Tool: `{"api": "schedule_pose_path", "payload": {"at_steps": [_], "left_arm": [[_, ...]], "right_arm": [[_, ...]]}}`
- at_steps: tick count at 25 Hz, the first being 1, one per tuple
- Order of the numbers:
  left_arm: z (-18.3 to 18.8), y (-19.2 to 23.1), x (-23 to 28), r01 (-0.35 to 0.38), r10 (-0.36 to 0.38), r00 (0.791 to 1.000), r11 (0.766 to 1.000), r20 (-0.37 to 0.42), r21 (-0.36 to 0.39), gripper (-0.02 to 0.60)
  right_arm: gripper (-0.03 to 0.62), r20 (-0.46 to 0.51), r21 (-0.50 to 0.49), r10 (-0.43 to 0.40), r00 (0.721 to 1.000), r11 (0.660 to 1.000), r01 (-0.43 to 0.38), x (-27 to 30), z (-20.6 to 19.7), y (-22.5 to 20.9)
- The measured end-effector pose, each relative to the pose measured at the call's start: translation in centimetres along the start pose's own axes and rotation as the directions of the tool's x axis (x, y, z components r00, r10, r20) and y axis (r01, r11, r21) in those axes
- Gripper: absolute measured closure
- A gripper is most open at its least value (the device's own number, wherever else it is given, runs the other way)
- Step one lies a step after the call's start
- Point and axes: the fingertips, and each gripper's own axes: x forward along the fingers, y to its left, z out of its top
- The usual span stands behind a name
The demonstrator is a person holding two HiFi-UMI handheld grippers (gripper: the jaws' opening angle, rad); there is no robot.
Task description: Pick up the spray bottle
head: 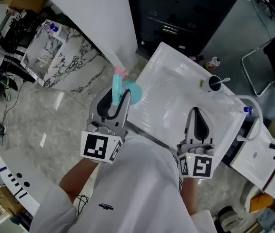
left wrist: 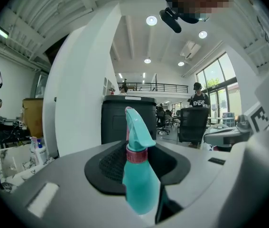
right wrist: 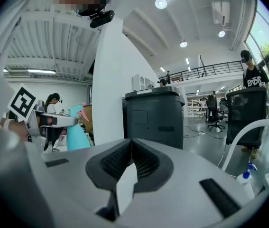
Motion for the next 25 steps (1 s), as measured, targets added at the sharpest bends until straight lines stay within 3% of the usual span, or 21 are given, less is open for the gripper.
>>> {"api": "schedule_pose_path", "payload": {"at_steps": [25], "left_arm": [[-0.4, -0.5, -2.1, -0.007, 0.007, 1.0, 1.0, -0.009, 0.014, 0.448]], "right_arm": [[0.588, 0.017, -0.037, -0.005, 1.0, 0.999, 0.005, 0.3, 1.0, 0.6]]}}
